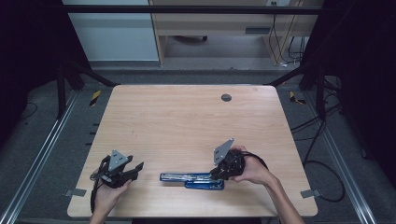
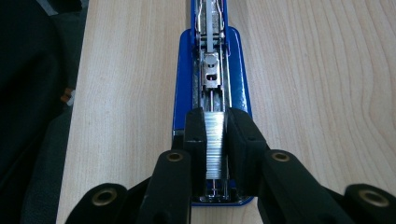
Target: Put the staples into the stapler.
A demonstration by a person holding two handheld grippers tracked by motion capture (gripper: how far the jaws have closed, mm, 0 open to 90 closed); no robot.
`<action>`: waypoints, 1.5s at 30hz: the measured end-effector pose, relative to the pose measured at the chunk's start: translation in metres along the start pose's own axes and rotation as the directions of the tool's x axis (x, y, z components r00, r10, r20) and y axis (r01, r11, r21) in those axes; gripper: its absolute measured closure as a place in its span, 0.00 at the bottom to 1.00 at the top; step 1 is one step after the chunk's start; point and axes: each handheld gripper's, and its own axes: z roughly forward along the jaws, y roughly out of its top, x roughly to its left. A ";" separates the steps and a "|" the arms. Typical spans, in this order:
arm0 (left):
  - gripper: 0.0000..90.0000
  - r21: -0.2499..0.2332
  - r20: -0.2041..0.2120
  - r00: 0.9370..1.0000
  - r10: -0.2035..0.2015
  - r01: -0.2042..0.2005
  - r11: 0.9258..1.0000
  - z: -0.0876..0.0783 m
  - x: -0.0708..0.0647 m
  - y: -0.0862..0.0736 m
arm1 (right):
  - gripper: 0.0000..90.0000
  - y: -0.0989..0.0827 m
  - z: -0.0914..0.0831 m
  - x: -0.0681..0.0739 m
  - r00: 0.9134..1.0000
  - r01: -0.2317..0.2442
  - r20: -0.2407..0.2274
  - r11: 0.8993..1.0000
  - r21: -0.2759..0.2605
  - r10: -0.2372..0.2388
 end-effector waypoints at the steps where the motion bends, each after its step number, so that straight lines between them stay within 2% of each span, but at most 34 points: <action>1: 0.53 -0.001 0.000 1.000 -0.001 0.001 1.000 0.000 0.000 0.000 | 0.87 0.000 0.000 0.000 1.000 0.001 -0.001 1.000 0.001 -0.001; 20: 0.53 0.000 0.002 1.000 0.001 -0.001 1.000 0.000 -0.001 0.000 | 0.87 -0.002 0.000 0.002 1.000 0.001 0.018 1.000 0.021 -0.002; 24: 0.53 0.000 0.001 1.000 0.000 0.000 1.000 0.000 -0.001 0.000 | 0.82 -0.003 -0.001 0.003 1.000 -0.008 0.027 1.000 0.030 0.008; 29: 0.53 -0.002 0.001 1.000 -0.001 0.001 1.000 0.000 -0.001 0.000 | 0.79 -0.005 -0.003 0.004 0.999 -0.030 0.034 0.999 -0.013 0.031; 32: 0.53 -0.005 0.003 1.000 -0.001 0.001 1.000 -0.001 -0.001 0.001 | 0.78 -0.007 -0.007 0.005 0.997 -0.052 0.059 0.997 -0.053 0.055; 35: 0.53 -0.011 0.005 1.000 0.000 0.001 1.000 -0.001 -0.002 0.001 | 0.77 -0.007 -0.012 0.006 0.993 -0.074 0.083 0.993 -0.097 0.082; 38: 0.53 -0.012 0.008 1.000 0.000 0.000 1.000 -0.002 -0.003 0.002 | 0.72 -0.006 -0.015 0.009 0.987 -0.097 0.111 0.983 -0.154 0.115; 40: 0.54 -0.013 0.011 1.000 0.001 -0.001 1.000 -0.002 -0.003 0.002 | 0.72 -0.005 -0.018 0.012 0.980 -0.112 0.144 0.976 -0.185 0.140; 45: 0.56 -0.023 0.023 1.000 0.007 -0.007 1.000 -0.003 -0.005 0.004 | 0.72 -0.008 -0.023 0.016 0.952 -0.178 0.195 0.946 -0.270 0.235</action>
